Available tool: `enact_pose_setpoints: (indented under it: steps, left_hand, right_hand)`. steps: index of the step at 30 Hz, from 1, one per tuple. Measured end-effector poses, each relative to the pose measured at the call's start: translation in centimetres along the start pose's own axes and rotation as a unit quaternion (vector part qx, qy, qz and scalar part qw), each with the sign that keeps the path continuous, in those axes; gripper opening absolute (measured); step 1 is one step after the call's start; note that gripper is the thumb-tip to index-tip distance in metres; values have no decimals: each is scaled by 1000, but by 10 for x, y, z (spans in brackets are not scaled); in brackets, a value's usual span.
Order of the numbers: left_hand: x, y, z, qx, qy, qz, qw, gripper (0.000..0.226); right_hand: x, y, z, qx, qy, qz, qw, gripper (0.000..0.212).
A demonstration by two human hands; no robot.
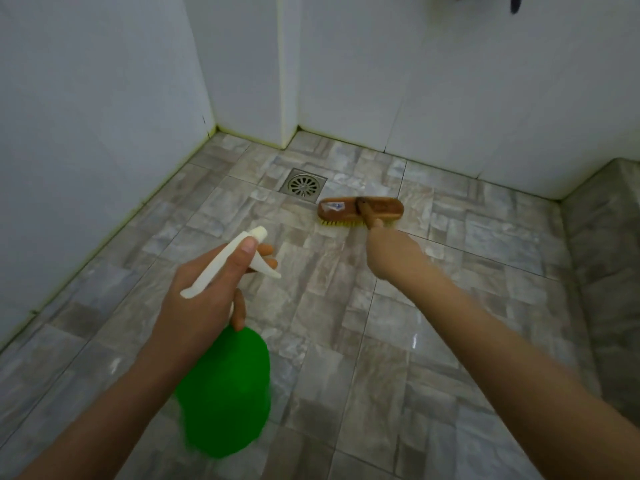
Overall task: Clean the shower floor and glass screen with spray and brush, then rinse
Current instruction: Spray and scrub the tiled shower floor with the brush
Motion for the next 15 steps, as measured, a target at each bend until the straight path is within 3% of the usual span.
enact_pose_setpoints:
  steps: [2,6,9,11,15]
  left_hand:
    - [5,-1,0,2,4,2,1000,29]
    - [10,-4,1,-9,15,0,1000,30]
    - [13,-1,2,-23,17,3,1000,26]
    - [16,4,2,-29,18,7,999,27]
    - [20,24,1,-23,26,24,999,35]
  right_hand:
    - [25,-10,5,-2,-5,-36,999,63]
    - [82,-23,-21,59,38,-76,995,72]
    - [66,-26,-44,60,46,-62,995,64]
    - [46,-10,-65,23,45,-68,996,72]
    - [54,-2,-125,57,127,-91,986,70]
Point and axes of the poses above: each hand's wrist, its own x-axis towards the middle knuckle, its own y-axis out of the palm, z = x × y, the point moved 7 cm from there along x, towards the middle knuckle, and after that the axes turned 3 degrees about z, right-handed, at the moved point
